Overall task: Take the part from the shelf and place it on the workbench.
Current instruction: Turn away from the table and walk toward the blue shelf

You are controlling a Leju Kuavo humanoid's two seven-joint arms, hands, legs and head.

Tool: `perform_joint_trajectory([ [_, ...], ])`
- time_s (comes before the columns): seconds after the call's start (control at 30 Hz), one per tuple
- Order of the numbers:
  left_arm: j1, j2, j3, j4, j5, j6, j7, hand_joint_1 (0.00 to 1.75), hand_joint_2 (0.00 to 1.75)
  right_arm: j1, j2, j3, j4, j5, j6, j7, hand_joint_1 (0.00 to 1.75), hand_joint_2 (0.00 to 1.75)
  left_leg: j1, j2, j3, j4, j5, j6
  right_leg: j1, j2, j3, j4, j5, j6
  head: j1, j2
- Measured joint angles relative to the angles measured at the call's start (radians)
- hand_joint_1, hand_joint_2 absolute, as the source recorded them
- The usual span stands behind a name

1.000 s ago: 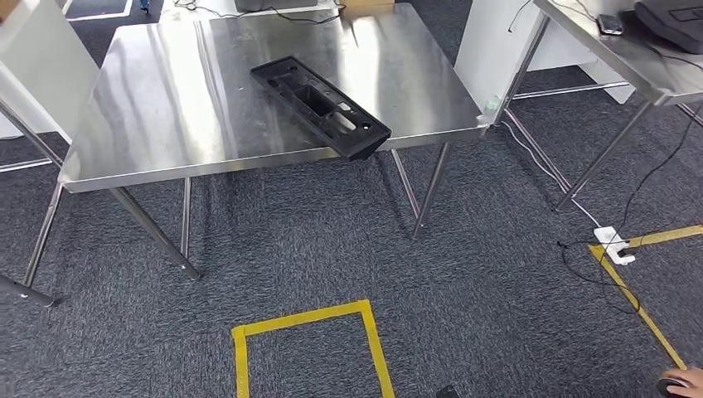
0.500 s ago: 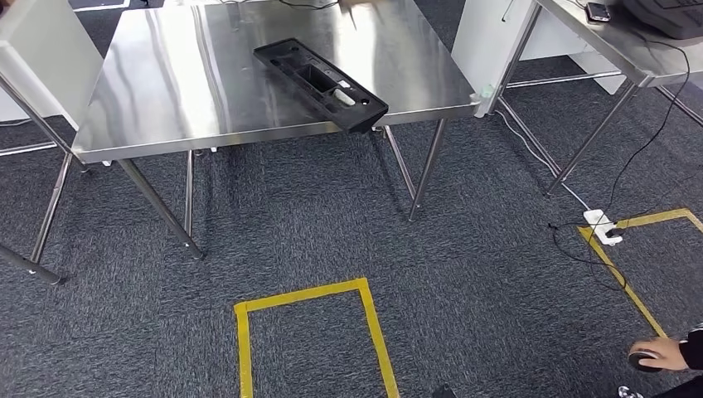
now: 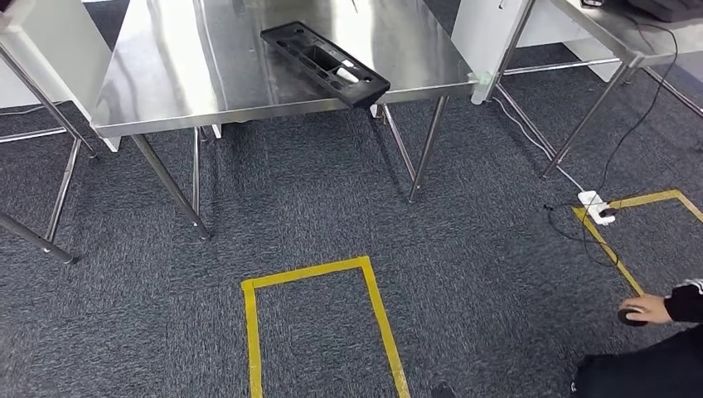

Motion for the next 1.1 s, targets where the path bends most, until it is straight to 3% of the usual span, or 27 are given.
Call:
perform_joint_trajectory([
  [0.03,0.000,0.000,0.000,0.000,-0.002,0.000,0.000,0.00,0.00,0.002,0.000,-0.001,0.000,-0.001,-0.001,0.000,0.00,0.00,-0.001,0.001,-0.002,-0.005,0.013,-0.005,0.003,0.001,-0.004,-0.013,0.003,-0.005,-0.002,0.000],
  [0.07,0.001,0.002,0.000,0.000,-0.003,0.000,-0.001,0.00,0.00,0.004,0.000,-0.002,0.000,-0.003,-0.002,0.000,0.00,0.00,0.001,-0.002,-0.007,-0.007,0.017,-0.010,-0.006,0.001,-0.014,-0.010,0.013,-0.011,-0.003,0.000],
  [0.1,0.002,0.003,0.000,0.000,-0.004,0.000,-0.001,0.00,0.00,0.007,0.000,-0.003,0.000,-0.004,-0.003,0.000,0.00,0.00,0.002,-0.006,-0.016,0.004,0.000,-0.014,-0.013,-0.001,-0.022,-0.011,0.023,-0.020,-0.004,0.000],
  [0.13,0.003,0.004,0.000,0.000,-0.004,0.000,-0.001,0.00,0.00,0.010,0.000,-0.003,0.000,-0.005,-0.003,0.000,0.00,0.00,0.003,-0.010,-0.028,0.030,-0.034,-0.019,-0.020,-0.003,-0.030,-0.012,0.035,-0.031,-0.006,0.000],
  [0.2,0.005,0.007,0.000,0.000,-0.004,0.000,-0.001,0.00,0.00,0.012,0.001,-0.004,0.000,-0.005,-0.004,-0.001,0.00,0.00,0.006,-0.013,-0.061,0.151,-0.141,-0.027,-0.023,-0.008,-0.050,-0.010,0.056,-0.048,-0.009,0.000],
  [0.23,0.005,0.008,0.000,0.000,-0.004,0.000,-0.001,0.00,0.00,0.012,0.001,-0.005,0.000,-0.005,-0.004,-0.001,0.00,0.00,0.008,-0.013,-0.074,0.221,-0.177,-0.031,-0.021,-0.010,-0.062,-0.008,0.065,-0.050,-0.010,0.000],
  [0.27,0.005,0.009,0.000,0.000,-0.007,-0.001,-0.001,0.00,0.00,0.013,0.001,-0.006,0.000,-0.007,-0.005,-0.001,0.00,0.00,0.011,-0.013,-0.078,0.276,-0.194,-0.036,-0.022,-0.011,-0.076,-0.004,0.074,-0.049,-0.010,0.000],
  [0.3,0.005,0.010,0.000,0.000,-0.010,-0.002,-0.002,0.00,0.00,0.014,0.001,-0.008,0.000,-0.009,-0.005,-0.001,0.00,0.00,0.015,-0.013,-0.065,0.293,-0.185,-0.041,-0.024,-0.012,-0.090,0.001,0.081,-0.046,-0.010,0.000],
  [0.33,0.005,0.011,0.000,0.000,-0.015,-0.004,-0.003,0.00,0.00,0.015,0.001,-0.011,0.000,-0.012,-0.007,-0.002,0.00,0.00,0.021,-0.012,-0.030,0.266,-0.162,-0.046,-0.027,-0.012,-0.105,0.010,0.086,-0.043,-0.010,0.000],
  [0.37,0.004,0.013,0.000,-0.001,-0.021,-0.007,-0.003,0.00,0.00,0.017,0.001,-0.014,0.000,-0.017,-0.009,-0.003,0.00,0.00,0.028,-0.012,0.020,0.207,-0.140,-0.051,-0.030,-0.012,-0.120,0.023,0.089,-0.040,-0.010,0.000],
  [0.43,0.001,0.015,-0.002,-0.001,-0.032,-0.014,-0.005,0.00,0.00,0.019,0.000,-0.024,0.000,-0.026,-0.014,-0.008,0.00,0.00,0.033,-0.015,0.108,0.083,-0.133,-0.057,-0.028,-0.012,-0.150,0.053,0.090,-0.031,-0.011,0.000],
  [0.5,-0.001,0.017,-0.003,-0.001,-0.039,-0.018,-0.007,0.00,0.00,0.019,0.000,-0.032,0.000,-0.032,-0.020,-0.012,0.00,0.00,0.027,-0.019,0.131,0.039,-0.149,-0.054,-0.022,-0.011,-0.170,0.069,0.096,-0.016,-0.011,0.000],
  [0.57,-0.002,0.020,-0.004,-0.001,-0.045,-0.021,-0.007,0.00,0.00,0.022,-0.001,-0.040,0.000,-0.037,-0.024,-0.015,0.00,0.00,0.024,-0.018,0.121,0.030,-0.143,-0.037,-0.020,-0.010,-0.182,0.077,0.096,0.000,-0.009,0.000],
  [0.6,-0.002,0.021,-0.006,-0.001,-0.049,-0.023,-0.007,0.00,0.00,0.025,-0.002,-0.045,0.000,-0.040,-0.025,-0.016,0.00,0.00,0.023,-0.016,0.114,0.025,-0.136,-0.024,-0.021,-0.009,-0.193,0.094,0.080,0.002,-0.009,0.000],
  [0.67,-0.003,0.023,-0.010,-0.001,-0.058,-0.031,-0.008,0.00,0.00,0.030,-0.002,-0.054,0.000,-0.047,-0.029,-0.021,0.00,0.00,0.023,-0.012,0.094,0.020,-0.118,0.002,-0.023,-0.007,-0.224,0.170,0.014,-0.006,-0.006,0.000],
  [0.73,-0.003,0.026,-0.012,-0.001,-0.067,-0.040,-0.008,0.00,0.00,0.033,-0.003,-0.063,0.000,-0.055,-0.033,-0.027,0.00,0.00,0.021,-0.010,0.070,0.020,-0.099,0.012,-0.023,-0.005,-0.258,0.283,-0.052,-0.011,-0.004,0.000],
  [0.77,-0.003,0.026,-0.013,-0.001,-0.072,-0.045,-0.008,0.00,0.00,0.034,-0.004,-0.068,0.000,-0.058,-0.035,-0.031,0.00,0.00,0.019,-0.009,0.057,0.020,-0.088,0.013,-0.023,-0.004,-0.265,0.332,-0.067,-0.006,-0.004,0.000],
  [0.83,-0.003,0.027,-0.015,-0.001,-0.078,-0.052,-0.011,0.00,0.00,0.036,-0.007,-0.078,0.000,-0.065,-0.040,-0.037,0.00,0.00,0.016,-0.007,0.029,0.020,-0.064,0.011,-0.023,-0.003,-0.239,0.351,-0.040,0.013,-0.004,0.000],
  [0.9,-0.003,0.028,-0.018,-0.001,-0.082,-0.056,-0.014,0.00,0.00,0.037,-0.009,-0.087,0.000,-0.068,-0.042,-0.041,0.00,0.00,0.016,-0.006,0.003,0.021,-0.038,0.004,-0.024,-0.002,-0.145,0.243,0.008,0.026,-0.004,0.000],
  [0.97,-0.003,0.028,-0.022,-0.001,-0.086,-0.057,-0.017,0.00,0.00,0.035,-0.009,-0.093,-0.001,-0.068,-0.043,-0.045,0.00,0.00,0.013,-0.006,-0.010,0.019,-0.013,-0.008,-0.016,0.001,-0.037,0.080,0.003,0.015,-0.005,0.000],
  [1.0,-0.003,0.028,-0.024,-0.001,-0.086,-0.057,-0.017,0.00,0.00,0.035,-0.009,-0.095,-0.001,-0.068,-0.044,-0.045,0.00,0.00,0.012,-0.006,-0.011,0.015,-0.001,-0.014,-0.011,0.003,-0.011,0.032,-0.008,0.006,-0.007,0.000],
  [1.07,-0.002,0.029,-0.026,-0.001,-0.087,-0.057,-0.019,0.00,0.00,0.036,-0.009,-0.099,0.000,-0.069,-0.047,-0.046,0.00,0.00,0.012,-0.006,-0.010,0.002,0.023,-0.027,-0.007,0.005,-0.016,0.014,-0.003,-0.010,-0.010,0.000],
  [1.1,-0.001,0.030,-0.026,0.000,-0.087,-0.057,-0.019,0.00,0.00,0.037,-0.009,-0.101,0.000,-0.070,-0.048,-0.048,0.00,0.00,0.015,-0.006,-0.014,0.004,0.015,-0.032,-0.012,0.003,-0.025,0.014,0.007,-0.019,-0.011,0.000],
])
